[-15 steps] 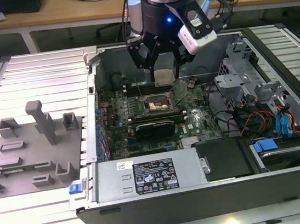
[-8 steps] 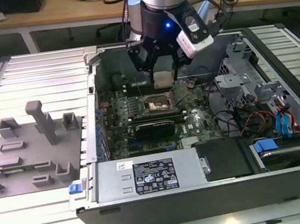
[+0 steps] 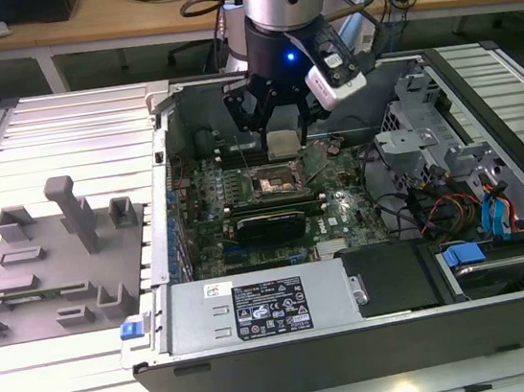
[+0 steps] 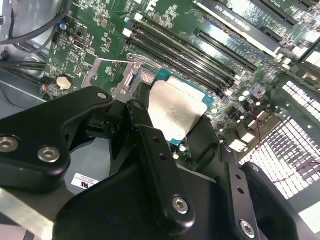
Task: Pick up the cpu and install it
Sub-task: 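Pick up the cpu and move it towards the insertion slot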
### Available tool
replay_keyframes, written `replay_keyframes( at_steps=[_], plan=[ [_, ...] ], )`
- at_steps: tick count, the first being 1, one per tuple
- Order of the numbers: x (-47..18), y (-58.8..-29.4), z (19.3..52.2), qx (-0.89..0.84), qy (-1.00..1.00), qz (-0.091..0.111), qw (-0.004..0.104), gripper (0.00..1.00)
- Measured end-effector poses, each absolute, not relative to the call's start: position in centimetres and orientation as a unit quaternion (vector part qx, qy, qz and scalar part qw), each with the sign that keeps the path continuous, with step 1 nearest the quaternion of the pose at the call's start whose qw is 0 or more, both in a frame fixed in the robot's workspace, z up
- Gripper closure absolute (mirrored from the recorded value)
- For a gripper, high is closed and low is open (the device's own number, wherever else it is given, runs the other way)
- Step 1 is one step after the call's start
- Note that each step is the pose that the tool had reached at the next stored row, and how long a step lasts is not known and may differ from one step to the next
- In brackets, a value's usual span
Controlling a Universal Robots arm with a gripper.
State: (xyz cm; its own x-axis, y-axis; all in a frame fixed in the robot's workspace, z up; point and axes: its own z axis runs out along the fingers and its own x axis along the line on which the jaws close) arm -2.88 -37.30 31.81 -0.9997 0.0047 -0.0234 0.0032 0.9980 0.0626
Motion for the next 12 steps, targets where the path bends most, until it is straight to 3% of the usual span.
replay_keyframes(
  at_steps=[12],
  plan=[
    [-2.9,-34.8,29.1,-0.001,0.999,0.032,0.012,0.45]
  ],
)
